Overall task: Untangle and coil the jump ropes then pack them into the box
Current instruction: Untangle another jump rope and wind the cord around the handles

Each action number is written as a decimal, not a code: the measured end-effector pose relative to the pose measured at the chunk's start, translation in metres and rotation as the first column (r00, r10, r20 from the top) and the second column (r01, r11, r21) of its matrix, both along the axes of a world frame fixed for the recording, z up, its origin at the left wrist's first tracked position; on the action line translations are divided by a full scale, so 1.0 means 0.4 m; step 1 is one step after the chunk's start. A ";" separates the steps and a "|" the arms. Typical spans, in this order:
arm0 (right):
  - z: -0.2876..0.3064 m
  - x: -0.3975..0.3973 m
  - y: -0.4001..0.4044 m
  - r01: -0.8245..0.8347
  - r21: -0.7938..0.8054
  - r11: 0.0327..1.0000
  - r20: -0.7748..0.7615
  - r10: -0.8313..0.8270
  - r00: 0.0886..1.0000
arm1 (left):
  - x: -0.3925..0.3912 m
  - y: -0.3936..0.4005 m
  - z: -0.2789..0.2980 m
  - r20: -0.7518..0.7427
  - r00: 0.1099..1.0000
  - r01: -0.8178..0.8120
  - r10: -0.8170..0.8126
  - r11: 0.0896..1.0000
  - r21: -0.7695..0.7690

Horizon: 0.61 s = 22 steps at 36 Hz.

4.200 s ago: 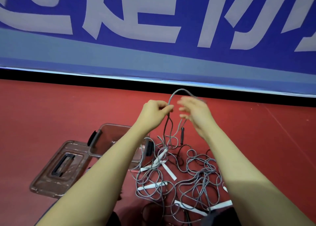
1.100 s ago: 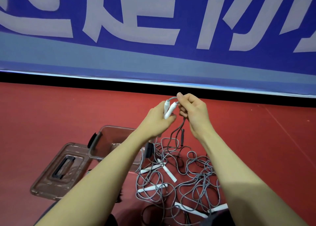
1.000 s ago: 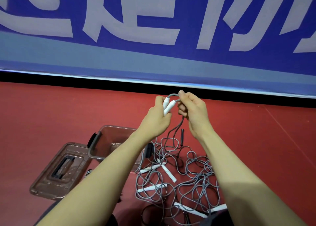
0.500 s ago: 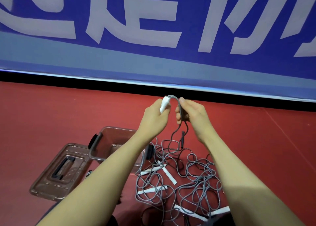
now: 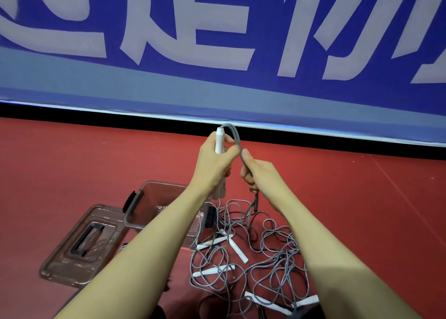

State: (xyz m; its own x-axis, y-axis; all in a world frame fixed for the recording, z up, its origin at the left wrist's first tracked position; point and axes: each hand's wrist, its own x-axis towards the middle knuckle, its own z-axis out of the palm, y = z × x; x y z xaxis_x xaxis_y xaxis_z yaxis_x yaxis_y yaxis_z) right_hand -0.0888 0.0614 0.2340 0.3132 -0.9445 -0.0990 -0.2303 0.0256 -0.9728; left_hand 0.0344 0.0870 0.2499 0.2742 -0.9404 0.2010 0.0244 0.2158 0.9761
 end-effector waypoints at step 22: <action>-0.012 0.056 0.013 0.255 -0.143 0.956 -0.259 -0.285 0.923 | -0.017 -0.039 0.041 -0.509 0.823 -0.226 0.252 0.968 0.113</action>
State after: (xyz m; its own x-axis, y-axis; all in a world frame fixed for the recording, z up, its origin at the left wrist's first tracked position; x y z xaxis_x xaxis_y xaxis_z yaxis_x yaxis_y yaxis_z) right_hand -0.0665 0.0664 0.2294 0.0191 -0.9990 -0.0407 -0.4870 0.0262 -0.8730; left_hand 0.0275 0.0716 0.2664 0.5431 -0.8364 -0.0738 0.4796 0.2368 0.8449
